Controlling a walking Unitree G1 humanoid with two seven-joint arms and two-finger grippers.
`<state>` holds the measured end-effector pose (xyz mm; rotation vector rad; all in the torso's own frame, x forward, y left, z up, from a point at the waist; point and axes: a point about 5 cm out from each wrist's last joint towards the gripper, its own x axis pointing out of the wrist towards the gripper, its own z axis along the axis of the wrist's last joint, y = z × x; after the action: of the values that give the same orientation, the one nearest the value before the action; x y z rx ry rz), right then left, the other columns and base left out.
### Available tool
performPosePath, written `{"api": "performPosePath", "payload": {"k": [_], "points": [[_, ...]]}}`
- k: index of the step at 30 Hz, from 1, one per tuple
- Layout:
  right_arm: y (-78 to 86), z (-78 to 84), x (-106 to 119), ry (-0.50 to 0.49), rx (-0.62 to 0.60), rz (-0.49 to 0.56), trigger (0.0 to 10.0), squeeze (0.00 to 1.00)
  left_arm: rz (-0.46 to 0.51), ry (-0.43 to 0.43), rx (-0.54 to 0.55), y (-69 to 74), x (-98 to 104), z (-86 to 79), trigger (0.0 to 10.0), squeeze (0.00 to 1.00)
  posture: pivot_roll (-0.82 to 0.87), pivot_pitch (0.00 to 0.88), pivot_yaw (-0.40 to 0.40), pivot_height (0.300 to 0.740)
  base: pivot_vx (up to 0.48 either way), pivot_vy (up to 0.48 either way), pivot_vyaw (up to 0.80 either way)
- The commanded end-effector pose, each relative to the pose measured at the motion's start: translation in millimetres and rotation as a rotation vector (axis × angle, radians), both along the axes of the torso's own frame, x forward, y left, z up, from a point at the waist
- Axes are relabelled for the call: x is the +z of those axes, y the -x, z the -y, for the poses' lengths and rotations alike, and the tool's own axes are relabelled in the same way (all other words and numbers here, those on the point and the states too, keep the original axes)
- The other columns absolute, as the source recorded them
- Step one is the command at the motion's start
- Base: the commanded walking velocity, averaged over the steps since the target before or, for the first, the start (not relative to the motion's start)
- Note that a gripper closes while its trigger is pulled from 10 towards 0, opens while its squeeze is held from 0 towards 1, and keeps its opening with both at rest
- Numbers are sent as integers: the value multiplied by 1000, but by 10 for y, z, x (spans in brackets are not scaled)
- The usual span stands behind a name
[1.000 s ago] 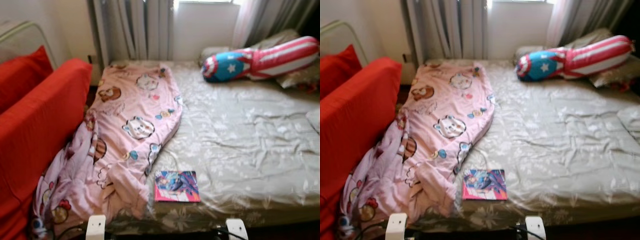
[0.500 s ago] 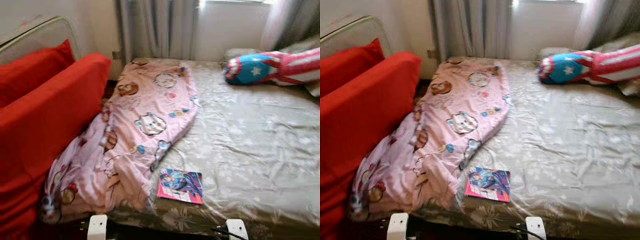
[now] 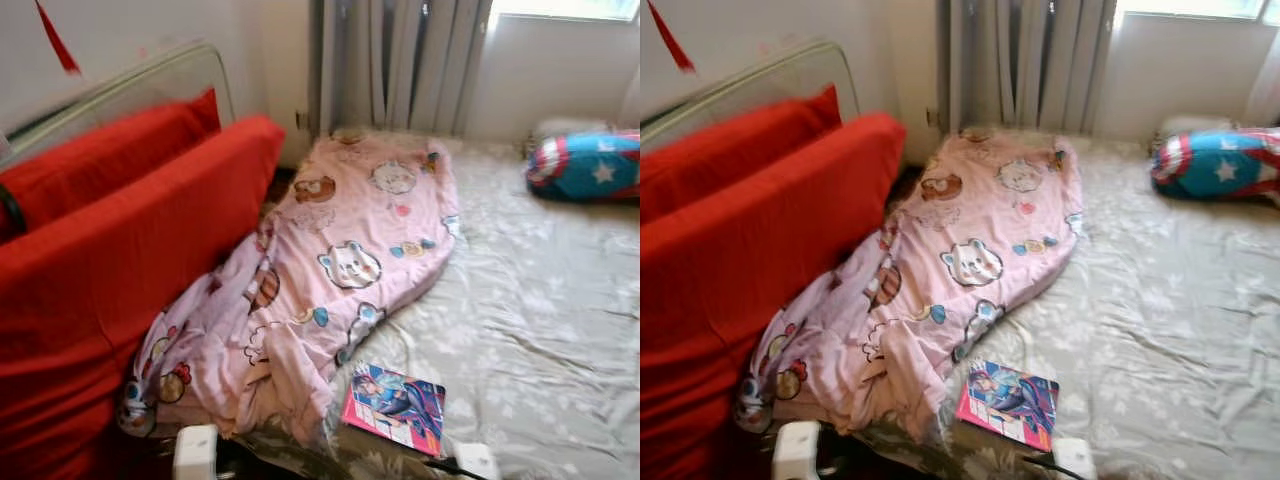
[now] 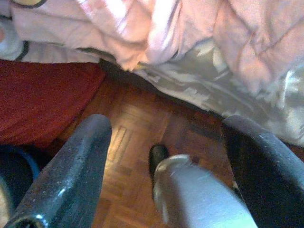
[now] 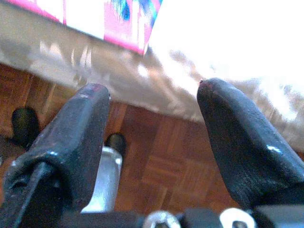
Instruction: Clean up the room
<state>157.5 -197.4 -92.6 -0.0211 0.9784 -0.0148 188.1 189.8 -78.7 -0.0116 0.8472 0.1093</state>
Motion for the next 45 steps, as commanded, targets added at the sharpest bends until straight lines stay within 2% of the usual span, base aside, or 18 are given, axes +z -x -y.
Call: {"api": "performPosePath", "payload": {"k": [1, 9, 14, 15, 17, 18, 19, 20, 22, 24, 27, 31, 34, 38, 45], "points": [[-63, -105, 13, -25, 9, 20, 10000, 0, -14, -19, 28, 44, -7, -114, 10000, 0, 23, 0, -49, 740, 296, 0, 0], [-70, -101, 21, -21, 14, 35, 10000, 0, 26, -15, 18, -27, 31, -82, 10000, 0, 21, 0, -48, 740, 0, 0, 0], [-115, -97, 63, -24, 5, 114, 10000, 0, 162, 8, -26, -285, 194, -12, 10000, 0, 17, 0, -47, 740, 0, 0, 0], [-115, -97, 63, -24, 5, 114, 10000, 0, 162, 8, -26, -285, 194, -12, 10000, 0, 17, 0, -47, 740, 0, 0, 0], [-132, -101, 83, -36, 5, 150, 10000, 0, 228, 18, -34, -388, 276, 2, 10000, 0, 18, 0, -50, 740, 0, 0, 0], [-370, -220, 196, -45, 28, 235, 10000, 0, 249, 20, -34, -417, 302, 2, 10000, 0, 18, 0, -50, 740, 0, 0, 0], [-711, -411, 412, -68, 52, 377, 10000, 0, 290, 24, -35, -471, 354, -1, 10000, 0, 20, 0, -51, 740, 0, 0, 0], [-791, -454, 481, -77, 54, 423, 10000, 0, 311, 26, -36, -494, 380, -2, 10000, 0, 22, 0, -52, 740, 0, 0, 0], [-819, -450, 513, -84, 49, 452, 10000, 0, 346, 27, -37, -529, 421, -6, 10000, 0, 22, 0, -52, 740, 0, 0, 0], [-833, -377, 540, -108, 22, 491, 10000, 0, 456, 24, -39, -588, 541, -28, 10000, 0, 23, 0, -53, 740, 0, 0, 0], [-852, -341, 568, -117, 12, 520, 10000, 0, 508, 27, -47, -587, 590, -32, 10000, 0, 20, 0, -52, 740, 0, 0, 0], [-922, -324, 698, -106, 11, 633, 10000, 0, 596, -7, -54, -507, 672, -87, 10000, 0, 17, 0, -54, 740, 0, 0, 0], [-870, -290, 714, -102, 19, 675, 10000, 0, 634, -28, -40, -434, 723, -173, 10000, 0, 16, 0, -61, 740, 0, 0, 0], [-815, -271, 750, -103, 30, 731, 10000, 0, 663, -30, -71, -387, 776, -188, 10000, 0, 12, 0, -64, 740, 0, 0, 0], [-774, -245, 761, -88, 21, 749, 10000, 0, 707, -24, -78, -417, 877, -133, 10000, 0, 16, 0, -72, 740, 0, 0, 0]]}}
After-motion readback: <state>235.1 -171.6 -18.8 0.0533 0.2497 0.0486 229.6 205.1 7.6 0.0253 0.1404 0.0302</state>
